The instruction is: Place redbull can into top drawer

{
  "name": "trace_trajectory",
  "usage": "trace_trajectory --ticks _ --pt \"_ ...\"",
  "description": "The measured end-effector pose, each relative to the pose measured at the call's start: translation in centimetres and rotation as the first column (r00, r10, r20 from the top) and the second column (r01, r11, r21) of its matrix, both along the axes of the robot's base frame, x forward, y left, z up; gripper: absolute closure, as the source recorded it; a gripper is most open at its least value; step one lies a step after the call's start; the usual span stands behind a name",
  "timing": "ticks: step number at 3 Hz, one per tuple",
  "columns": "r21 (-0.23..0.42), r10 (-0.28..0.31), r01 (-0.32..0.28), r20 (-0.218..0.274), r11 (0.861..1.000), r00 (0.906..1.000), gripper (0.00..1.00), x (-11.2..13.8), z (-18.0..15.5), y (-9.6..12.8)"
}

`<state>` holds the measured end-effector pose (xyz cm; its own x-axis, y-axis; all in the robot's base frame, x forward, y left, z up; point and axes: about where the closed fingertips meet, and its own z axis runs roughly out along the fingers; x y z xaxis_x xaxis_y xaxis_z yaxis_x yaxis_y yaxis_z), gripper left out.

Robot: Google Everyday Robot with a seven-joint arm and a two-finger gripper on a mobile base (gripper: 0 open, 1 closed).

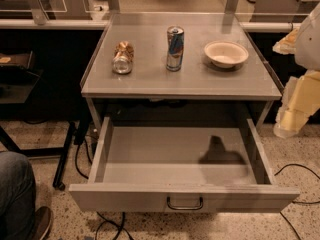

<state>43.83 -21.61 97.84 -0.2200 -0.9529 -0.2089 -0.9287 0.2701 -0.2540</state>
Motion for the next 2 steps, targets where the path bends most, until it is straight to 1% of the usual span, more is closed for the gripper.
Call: trace_trajectory --ticks 1,2 --pt "0.000 0.000 0.000 0.000 1.000 1.0000 0.00 0.00 0.00 0.00" --pt "0.017 -0.013 0.013 0.012 1.000 0.9998 0.00 0.28 0.22 0.01"
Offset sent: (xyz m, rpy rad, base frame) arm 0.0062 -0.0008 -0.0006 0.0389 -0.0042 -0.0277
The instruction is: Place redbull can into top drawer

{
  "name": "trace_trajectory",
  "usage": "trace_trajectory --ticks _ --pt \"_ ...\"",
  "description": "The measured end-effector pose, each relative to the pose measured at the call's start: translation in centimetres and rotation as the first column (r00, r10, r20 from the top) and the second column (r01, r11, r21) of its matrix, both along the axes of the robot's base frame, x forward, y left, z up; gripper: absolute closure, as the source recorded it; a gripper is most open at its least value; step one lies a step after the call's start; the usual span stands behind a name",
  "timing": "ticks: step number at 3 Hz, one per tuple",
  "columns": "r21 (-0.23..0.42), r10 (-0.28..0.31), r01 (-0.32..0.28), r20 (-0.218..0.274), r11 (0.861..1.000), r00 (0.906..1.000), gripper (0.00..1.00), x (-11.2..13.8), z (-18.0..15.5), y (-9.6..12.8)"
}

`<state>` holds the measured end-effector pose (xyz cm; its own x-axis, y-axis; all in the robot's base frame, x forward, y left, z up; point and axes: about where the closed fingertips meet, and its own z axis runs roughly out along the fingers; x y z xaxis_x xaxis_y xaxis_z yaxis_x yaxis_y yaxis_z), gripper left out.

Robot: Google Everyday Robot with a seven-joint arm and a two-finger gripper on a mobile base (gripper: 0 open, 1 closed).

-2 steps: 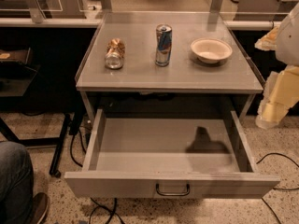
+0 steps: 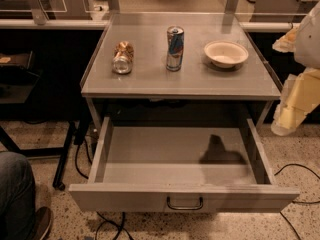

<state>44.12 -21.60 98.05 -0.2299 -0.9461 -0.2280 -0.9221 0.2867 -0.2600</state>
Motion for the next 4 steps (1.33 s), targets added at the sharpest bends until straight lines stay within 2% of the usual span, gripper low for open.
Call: trace_trajectory --ticks 1,2,3,4 --pt "0.087 -0.078 0.076 0.017 0.993 0.9968 0.00 2.2 -0.1 -0.1" --pt "0.172 -0.128 0.124 0.014 0.977 0.9916 0.00 5.8 -0.9 0.6" --pt "0.230 -0.123 0.123 -0.014 0.965 0.9923 0.00 9.0 -1.6 2.1" --pt "0.231 -0.123 0.123 -0.013 0.965 0.9923 0.00 9.0 -1.6 2.1"
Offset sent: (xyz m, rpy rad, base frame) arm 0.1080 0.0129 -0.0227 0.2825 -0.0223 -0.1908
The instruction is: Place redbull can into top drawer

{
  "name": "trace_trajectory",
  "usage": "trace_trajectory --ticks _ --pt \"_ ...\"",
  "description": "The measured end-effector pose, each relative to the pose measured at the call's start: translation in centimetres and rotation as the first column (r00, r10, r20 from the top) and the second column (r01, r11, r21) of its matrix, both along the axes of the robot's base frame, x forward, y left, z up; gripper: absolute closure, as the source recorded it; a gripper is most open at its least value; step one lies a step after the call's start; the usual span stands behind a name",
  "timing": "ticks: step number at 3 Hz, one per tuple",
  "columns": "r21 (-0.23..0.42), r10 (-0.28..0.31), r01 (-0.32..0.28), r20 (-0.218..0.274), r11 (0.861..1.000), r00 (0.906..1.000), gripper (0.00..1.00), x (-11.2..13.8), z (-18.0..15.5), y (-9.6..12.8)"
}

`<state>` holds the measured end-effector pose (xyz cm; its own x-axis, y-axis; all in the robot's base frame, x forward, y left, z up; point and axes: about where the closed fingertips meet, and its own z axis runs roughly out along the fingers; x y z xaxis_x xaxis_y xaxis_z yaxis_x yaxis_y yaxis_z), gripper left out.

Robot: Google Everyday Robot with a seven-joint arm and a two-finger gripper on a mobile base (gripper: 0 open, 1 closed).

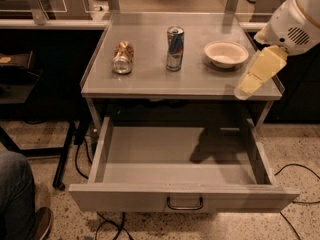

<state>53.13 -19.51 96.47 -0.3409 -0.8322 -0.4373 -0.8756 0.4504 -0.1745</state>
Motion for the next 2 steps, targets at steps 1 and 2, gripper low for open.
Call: trace_trajectory --ticks 1,2 --pt "0.074 0.004 -0.006 0.038 0.997 0.9993 0.00 2.0 -1.1 1.5" --pt "0.137 -0.020 0.006 0.104 0.991 0.9944 0.00 5.4 -1.6 2.7"
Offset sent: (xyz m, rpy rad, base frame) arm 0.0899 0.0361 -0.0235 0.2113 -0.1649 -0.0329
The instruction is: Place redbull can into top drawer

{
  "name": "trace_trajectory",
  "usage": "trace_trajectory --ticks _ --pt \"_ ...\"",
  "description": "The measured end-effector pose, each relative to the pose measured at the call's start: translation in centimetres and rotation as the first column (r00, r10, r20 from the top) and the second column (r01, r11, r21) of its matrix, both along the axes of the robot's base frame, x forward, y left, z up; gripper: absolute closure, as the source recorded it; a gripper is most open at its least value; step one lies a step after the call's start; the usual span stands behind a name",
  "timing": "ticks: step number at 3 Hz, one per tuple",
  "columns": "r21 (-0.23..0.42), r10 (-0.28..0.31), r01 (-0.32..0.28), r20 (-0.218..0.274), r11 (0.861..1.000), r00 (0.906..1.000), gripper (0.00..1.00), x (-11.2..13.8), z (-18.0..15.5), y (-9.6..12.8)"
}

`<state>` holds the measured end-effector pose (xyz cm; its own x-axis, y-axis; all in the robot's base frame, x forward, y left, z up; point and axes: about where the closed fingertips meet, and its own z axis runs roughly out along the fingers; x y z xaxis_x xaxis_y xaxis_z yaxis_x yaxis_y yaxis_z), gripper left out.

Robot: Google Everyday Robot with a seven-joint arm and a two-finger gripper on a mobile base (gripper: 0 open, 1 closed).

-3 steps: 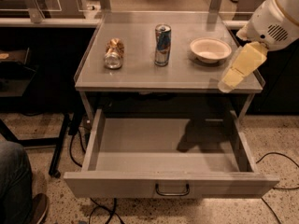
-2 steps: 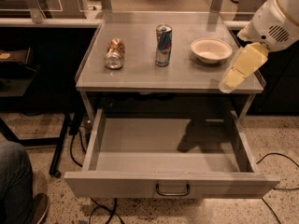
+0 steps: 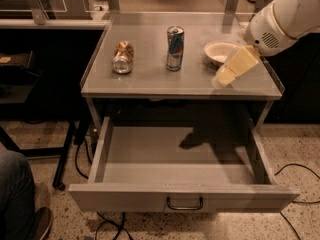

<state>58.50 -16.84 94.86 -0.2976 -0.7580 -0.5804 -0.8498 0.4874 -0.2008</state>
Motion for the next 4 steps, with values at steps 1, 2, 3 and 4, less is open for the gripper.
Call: trace_trajectory --ticks 1,2,3,4 --pt "0.012 0.003 -0.003 0.001 1.000 1.0000 0.00 0.0 -0.1 0.1" --pt "0.047 0.010 -0.010 0.002 0.999 0.9999 0.00 0.0 -0.4 0.3" --pt "0.092 -0.037 0.035 0.022 0.995 0.9991 0.00 3.0 -1.8 1.2" --pt "0.129 -0.079 0.071 0.058 0.989 0.9952 0.00 5.9 -2.6 2.1"
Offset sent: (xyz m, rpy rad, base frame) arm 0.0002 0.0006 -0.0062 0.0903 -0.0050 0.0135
